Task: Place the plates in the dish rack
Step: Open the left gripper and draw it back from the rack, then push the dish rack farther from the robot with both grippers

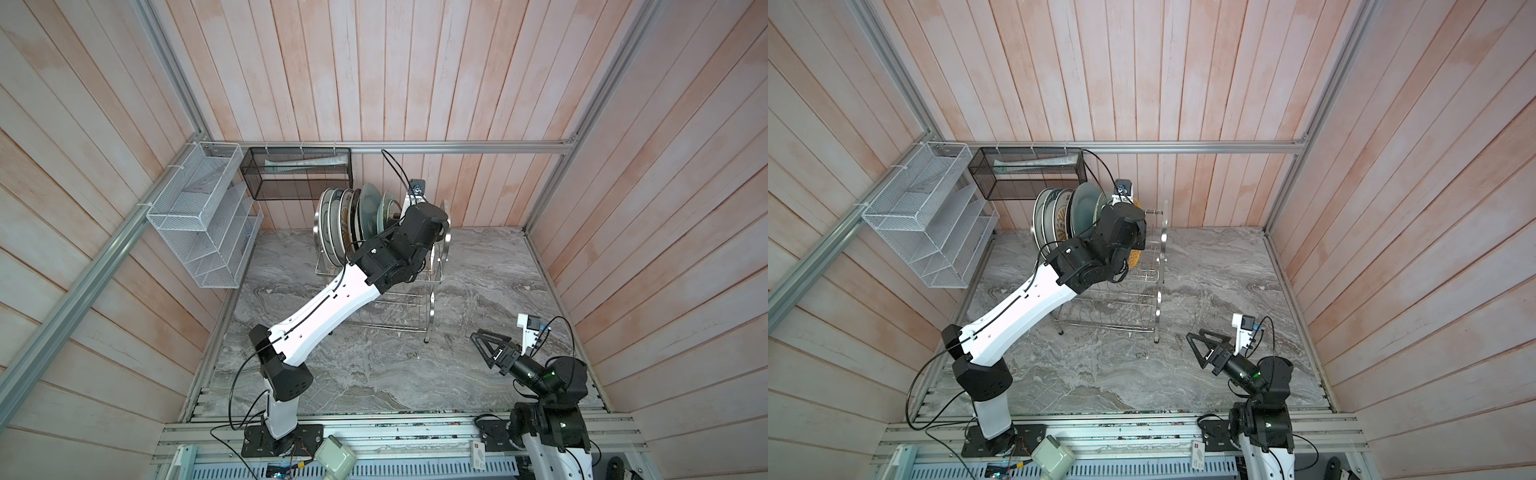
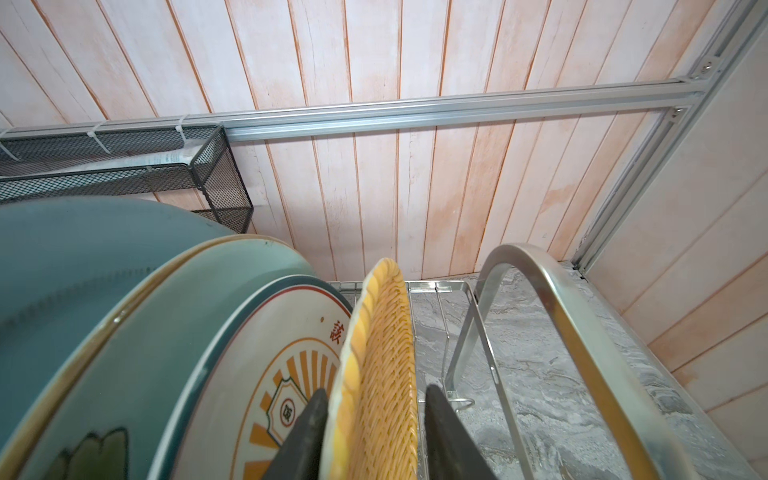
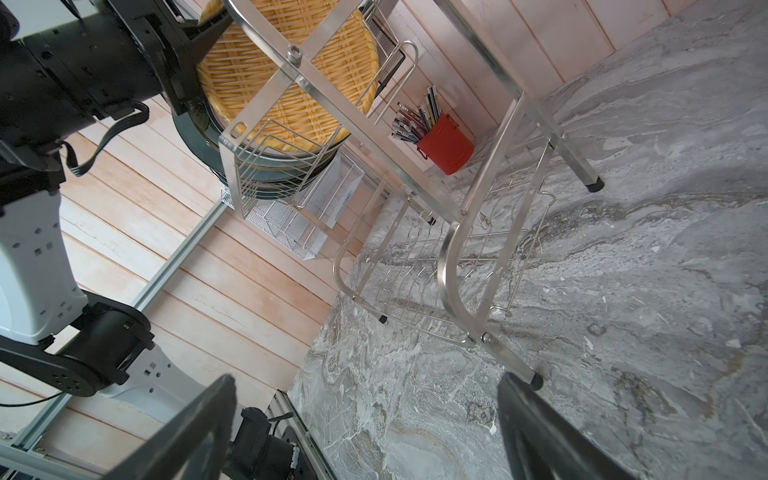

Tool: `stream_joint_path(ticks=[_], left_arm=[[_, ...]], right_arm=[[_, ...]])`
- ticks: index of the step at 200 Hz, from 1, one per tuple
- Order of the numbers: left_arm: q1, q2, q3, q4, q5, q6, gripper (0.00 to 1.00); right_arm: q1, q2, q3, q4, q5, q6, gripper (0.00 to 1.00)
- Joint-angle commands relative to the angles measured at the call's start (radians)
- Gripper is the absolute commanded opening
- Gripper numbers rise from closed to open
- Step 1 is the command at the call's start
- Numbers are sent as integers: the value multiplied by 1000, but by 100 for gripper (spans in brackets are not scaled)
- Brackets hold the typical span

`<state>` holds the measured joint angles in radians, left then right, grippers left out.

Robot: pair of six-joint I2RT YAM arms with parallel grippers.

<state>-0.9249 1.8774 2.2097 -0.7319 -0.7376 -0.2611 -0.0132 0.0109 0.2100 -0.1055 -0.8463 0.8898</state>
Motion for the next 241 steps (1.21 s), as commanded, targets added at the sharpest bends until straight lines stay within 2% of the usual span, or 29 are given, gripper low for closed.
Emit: stream_joint_path(ticks=[1, 18, 54, 75, 93, 117, 138, 149, 177, 193, 215, 241], left_arm=[[8, -23, 30, -8, 43, 10, 43], [9, -39, 33, -20, 58, 8, 49], [13, -128, -43, 24, 133, -6, 71], [14, -190, -91, 37, 177, -15, 74], [16, -264, -157, 53, 201, -20, 77], [17, -447, -371, 124, 247, -16, 81], [17, -665, -640, 265, 275, 12, 94], [21, -753, -730, 304, 286, 21, 99], [22, -904, -821, 197, 261, -34, 100], [23, -1018, -937, 155, 222, -74, 100], [24, -1168, -1099, 78, 163, -138, 100], [24, -1311, -1223, 52, 204, -156, 100]], right_arm=[[7, -11, -3, 9, 24, 2, 98], [7, -11, 4, -19, 62, -8, 98], [7, 7, 17, -54, 102, -26, 98], [8, 65, 33, -48, 71, -58, 98], [7, 91, 55, -57, 89, -93, 98], [9, 127, 90, -67, 127, -135, 98], [12, 165, 101, -53, 146, -165, 98], [13, 188, 96, -30, 147, -171, 98], [43, 224, 106, -15, 186, -185, 98], [85, 224, 111, -26, 240, -202, 98], [181, 226, 103, -31, 327, -209, 98], [337, 252, 69, 10, 459, -206, 98]])
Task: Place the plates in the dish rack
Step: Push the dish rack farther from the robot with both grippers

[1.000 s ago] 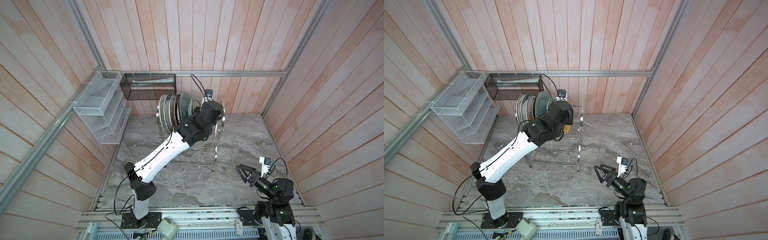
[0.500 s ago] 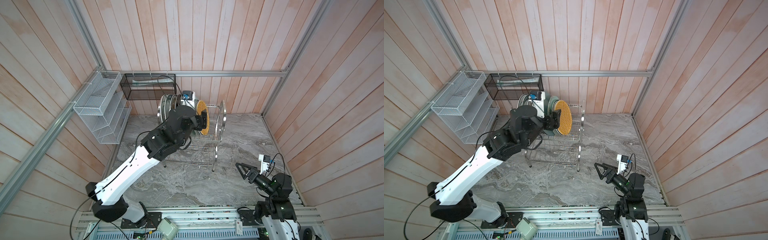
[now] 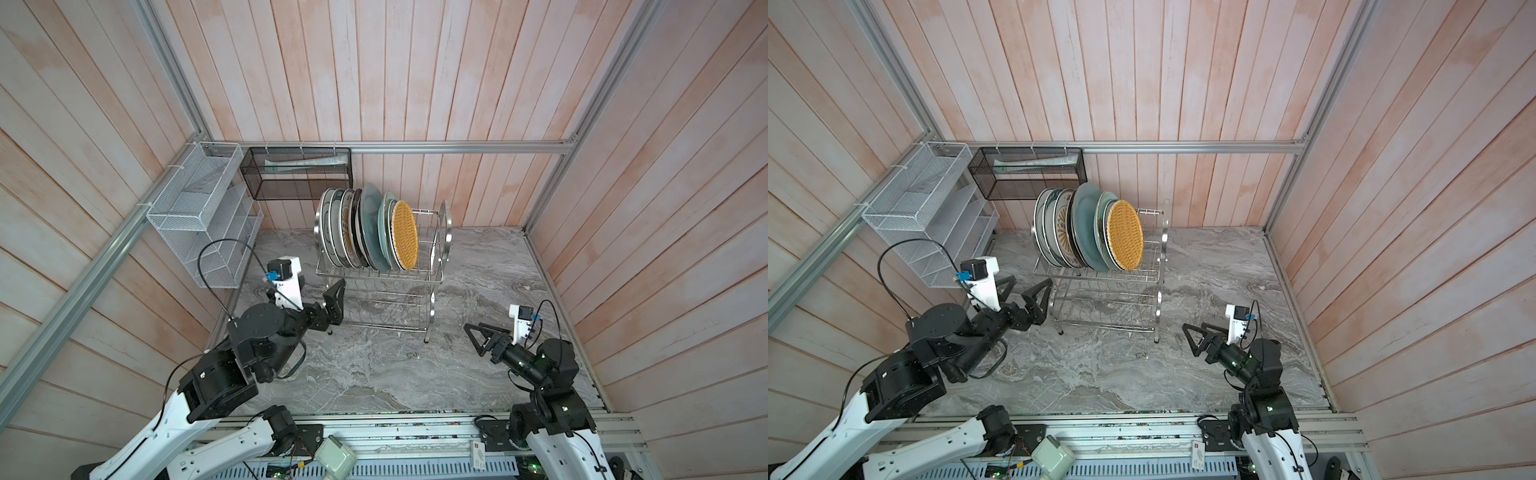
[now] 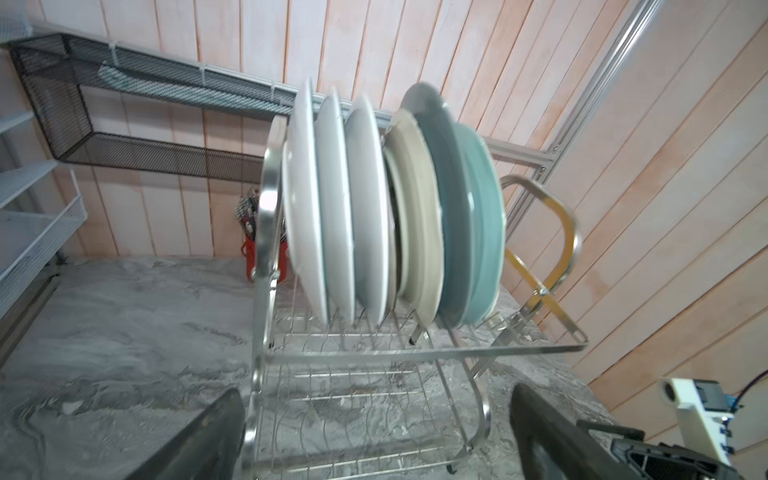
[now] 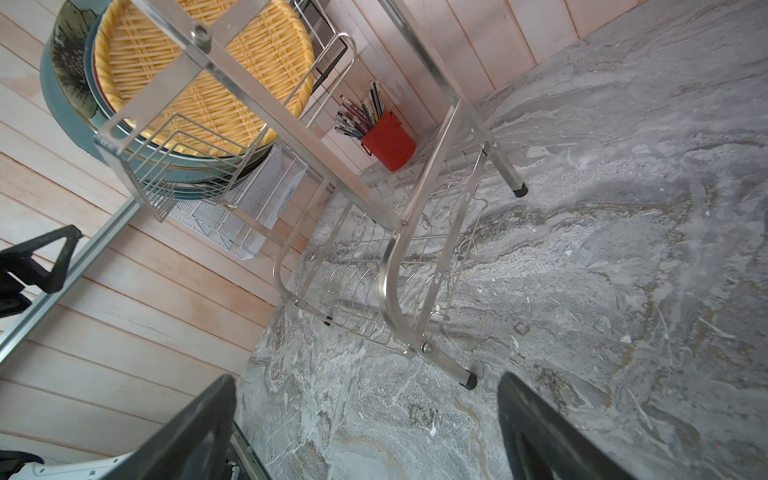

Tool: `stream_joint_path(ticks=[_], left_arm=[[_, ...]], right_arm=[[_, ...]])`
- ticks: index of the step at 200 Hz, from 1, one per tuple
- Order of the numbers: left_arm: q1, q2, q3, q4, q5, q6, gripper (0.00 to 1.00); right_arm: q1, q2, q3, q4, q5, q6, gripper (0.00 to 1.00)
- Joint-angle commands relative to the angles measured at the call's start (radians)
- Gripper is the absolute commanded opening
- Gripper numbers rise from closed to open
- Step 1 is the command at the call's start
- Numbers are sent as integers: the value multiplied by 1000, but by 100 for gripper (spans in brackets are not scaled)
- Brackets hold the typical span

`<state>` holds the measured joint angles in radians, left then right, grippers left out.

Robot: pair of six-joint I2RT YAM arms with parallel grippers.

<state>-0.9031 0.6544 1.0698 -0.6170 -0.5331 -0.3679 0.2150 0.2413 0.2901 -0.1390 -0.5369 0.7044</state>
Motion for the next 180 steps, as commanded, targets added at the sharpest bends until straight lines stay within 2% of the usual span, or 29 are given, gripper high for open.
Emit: stream_joint_path(ticks=[1, 34, 57, 92, 108, 129, 156, 180], left_arm=[[2, -95, -88, -64, 0, -51, 100], [3, -213, -178, -172, -60, -161, 100], [3, -236, -249, -208, -71, -233, 100], [3, -208, -327, -140, -61, -255, 100], [35, -173, -353, -90, -39, -267, 100], [163, -116, -407, 18, 91, -258, 100], [396, -87, -466, 139, 284, -243, 100], [546, -42, -537, 275, 410, -234, 99]], right_arm=[[115, 25, -13, 46, 155, -20, 98], [344, 121, -11, 98, 365, -35, 97], [513, 167, -16, 144, 524, -37, 98], [749, 318, 22, 197, 779, -56, 98], [831, 394, 51, 196, 894, -52, 98], [902, 458, 83, 181, 1041, -32, 97], [919, 468, 92, 176, 1085, -4, 96], [917, 472, 92, 179, 1112, 9, 94]])
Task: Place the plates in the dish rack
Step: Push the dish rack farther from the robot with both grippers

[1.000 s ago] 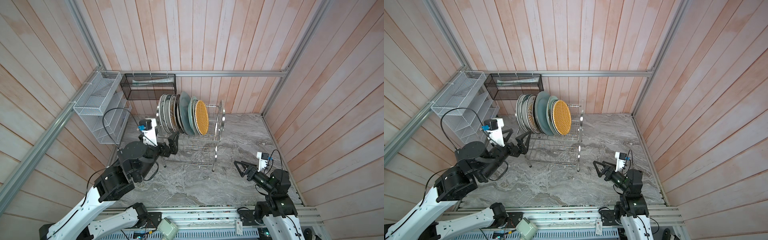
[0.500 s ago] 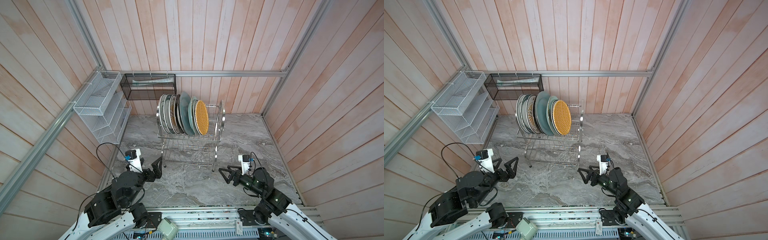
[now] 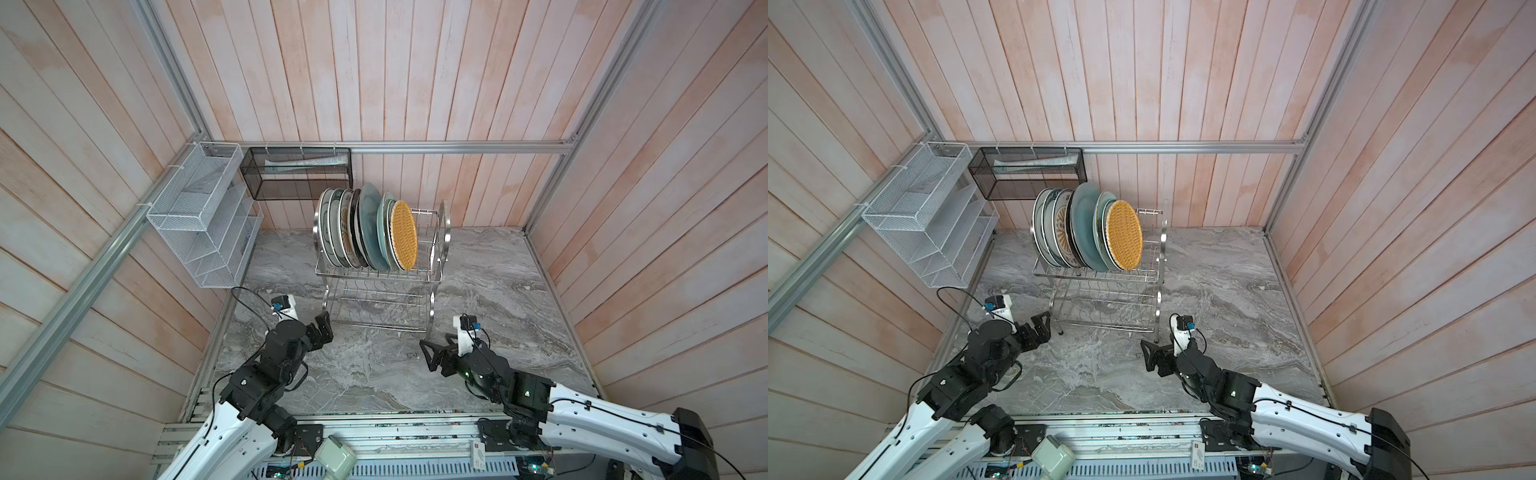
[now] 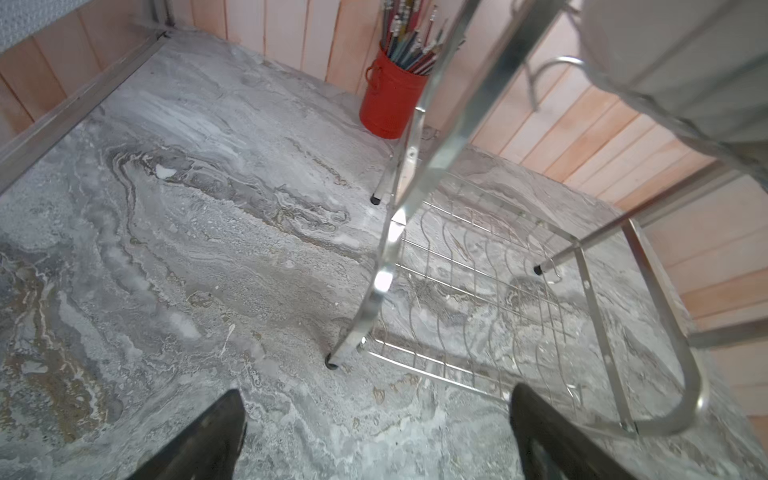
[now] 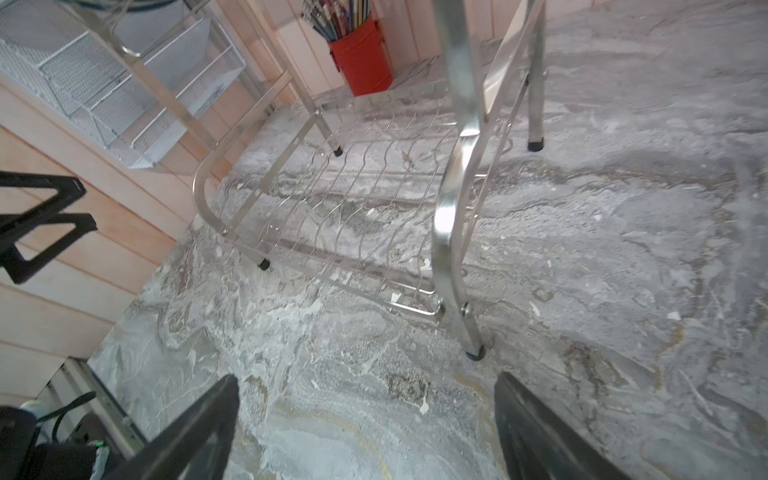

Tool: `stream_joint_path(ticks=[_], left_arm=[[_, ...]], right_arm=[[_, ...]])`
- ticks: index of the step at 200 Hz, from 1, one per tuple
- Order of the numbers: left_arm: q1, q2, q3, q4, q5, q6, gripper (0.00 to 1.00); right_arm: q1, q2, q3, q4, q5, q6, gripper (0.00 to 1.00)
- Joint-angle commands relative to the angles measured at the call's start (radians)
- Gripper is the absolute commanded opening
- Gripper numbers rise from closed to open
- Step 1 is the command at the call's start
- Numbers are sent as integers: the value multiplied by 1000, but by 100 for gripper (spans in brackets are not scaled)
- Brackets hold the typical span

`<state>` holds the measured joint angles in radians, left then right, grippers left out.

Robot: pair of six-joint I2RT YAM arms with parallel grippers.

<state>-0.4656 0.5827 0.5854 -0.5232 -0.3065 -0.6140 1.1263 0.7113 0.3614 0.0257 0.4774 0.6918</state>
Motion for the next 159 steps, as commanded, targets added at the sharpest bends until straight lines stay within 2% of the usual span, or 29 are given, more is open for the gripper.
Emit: stream_joint_path(ticks=[1, 15, 56, 75, 99, 159], left_arm=[[113, 33, -54, 186, 188, 13, 99], [149, 87, -87, 271, 244, 36, 98], [168, 228, -124, 448, 287, 105, 92], [186, 286, -118, 484, 296, 118, 88], [210, 332, -109, 509, 290, 125, 84], [230, 440, -105, 572, 322, 137, 75]], right_arm=[[6, 3, 20, 15, 98, 21, 94], [7, 23, 24, 27, 99, 21, 93], [7, 143, 68, 45, 125, 19, 91], [-7, 170, 72, 66, 134, 8, 85], [-101, 223, 84, 88, 13, 12, 78], [-180, 361, 130, 148, -82, -32, 72]])
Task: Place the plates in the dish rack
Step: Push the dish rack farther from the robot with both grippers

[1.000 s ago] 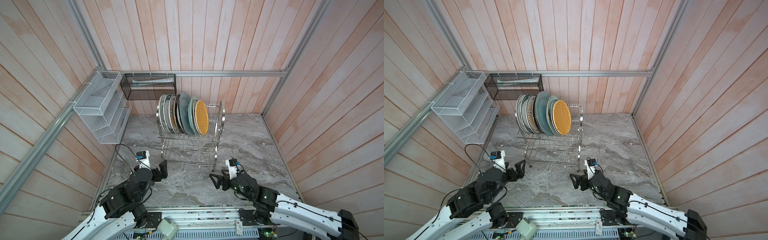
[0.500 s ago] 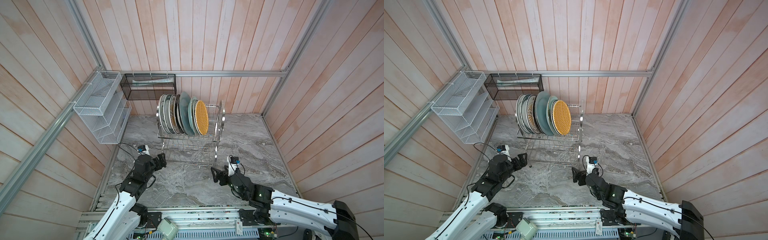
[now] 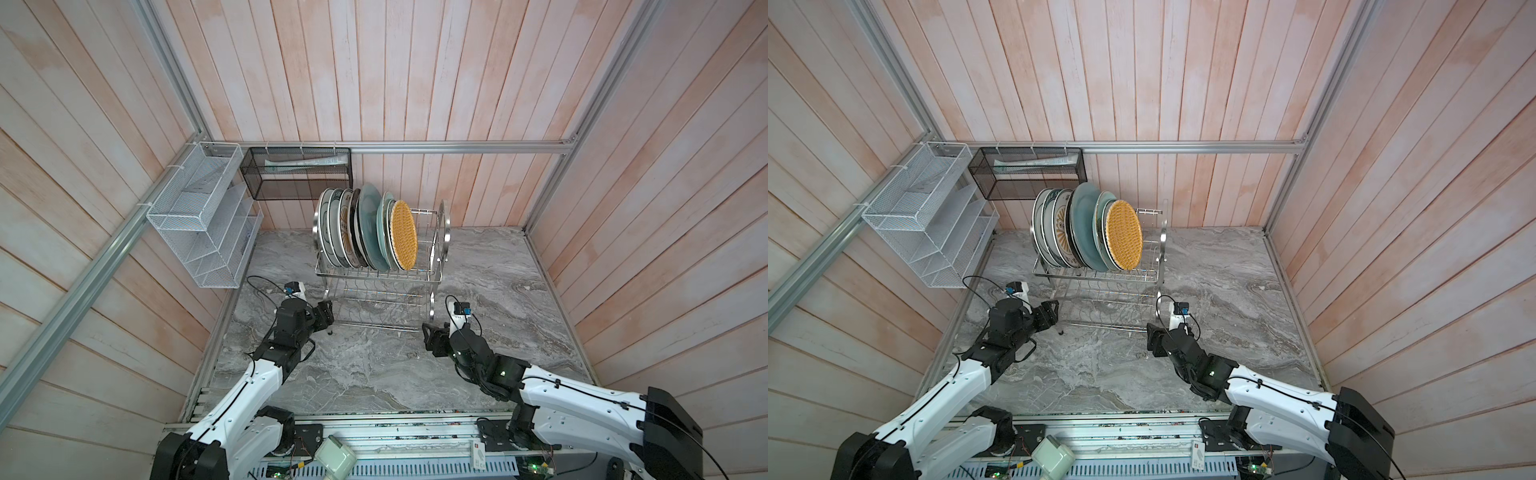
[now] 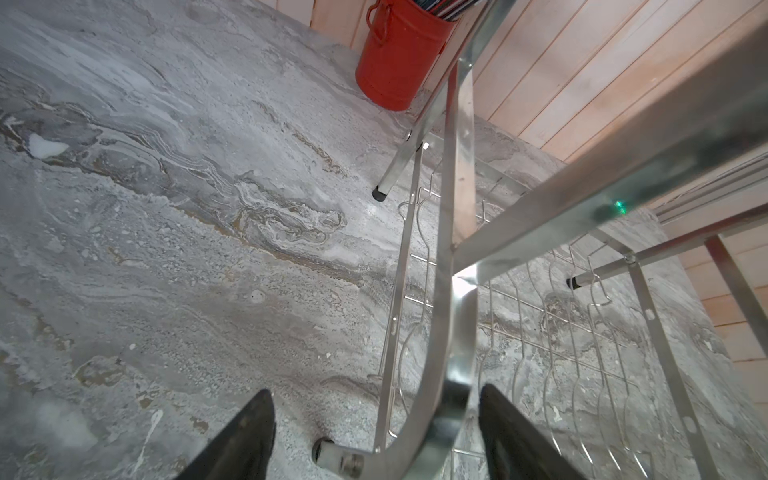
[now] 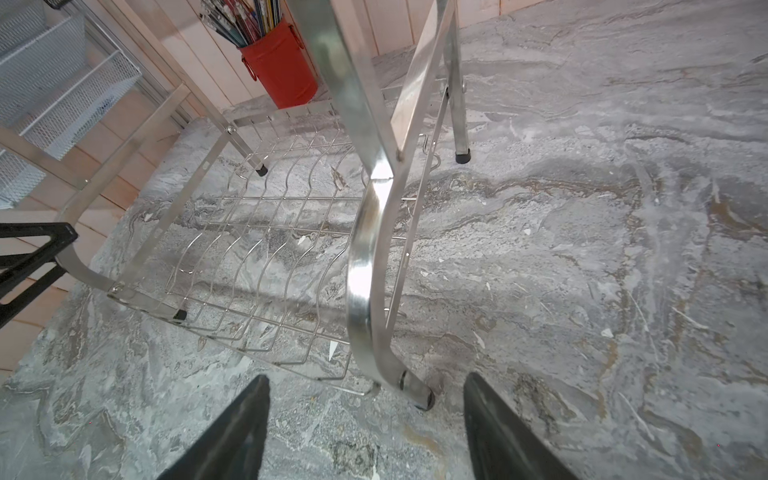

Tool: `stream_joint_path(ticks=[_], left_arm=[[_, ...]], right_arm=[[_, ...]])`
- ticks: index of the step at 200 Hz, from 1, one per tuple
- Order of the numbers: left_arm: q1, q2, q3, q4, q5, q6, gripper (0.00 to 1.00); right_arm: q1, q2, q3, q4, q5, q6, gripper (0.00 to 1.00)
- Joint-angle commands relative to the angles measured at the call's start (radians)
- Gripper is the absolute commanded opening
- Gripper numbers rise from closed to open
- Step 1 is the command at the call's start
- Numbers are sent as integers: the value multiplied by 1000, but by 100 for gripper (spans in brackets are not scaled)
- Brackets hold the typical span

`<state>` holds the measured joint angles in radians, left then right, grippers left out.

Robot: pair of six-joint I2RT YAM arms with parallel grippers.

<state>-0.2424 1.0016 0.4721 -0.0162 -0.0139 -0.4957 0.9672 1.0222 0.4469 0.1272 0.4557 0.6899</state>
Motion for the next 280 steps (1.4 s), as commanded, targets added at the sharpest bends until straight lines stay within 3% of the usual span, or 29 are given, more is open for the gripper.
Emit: stream_joint_path(ticks=[1, 15, 58, 145, 165, 196, 245, 254, 280], left_arm=[[6, 21, 8, 67, 30, 19, 75], [8, 39, 2, 88, 42, 24, 73], [9, 113, 8, 140, 87, 36, 60], [-11, 226, 3, 247, 218, 4, 15], [-45, 252, 2, 272, 204, -19, 9], [-103, 315, 25, 315, 183, -37, 9], [-169, 393, 77, 346, 120, -118, 8], [-168, 388, 77, 339, 98, -137, 18], [-169, 294, 70, 260, 10, -144, 60]], right_arm=[[-22, 52, 46, 48, -60, -30, 72], [-36, 86, 56, 59, -68, -37, 70], [-100, 154, 80, 96, -125, -59, 50], [-222, 200, 100, 144, -228, -146, 22], [-261, 197, 104, 139, -253, -168, 16], [-318, 180, 91, 137, -284, -189, 14], [-454, 138, 54, 140, -357, -225, 18], [-467, 128, 55, 133, -367, -230, 34], [-469, 61, 46, 116, -374, -233, 77]])
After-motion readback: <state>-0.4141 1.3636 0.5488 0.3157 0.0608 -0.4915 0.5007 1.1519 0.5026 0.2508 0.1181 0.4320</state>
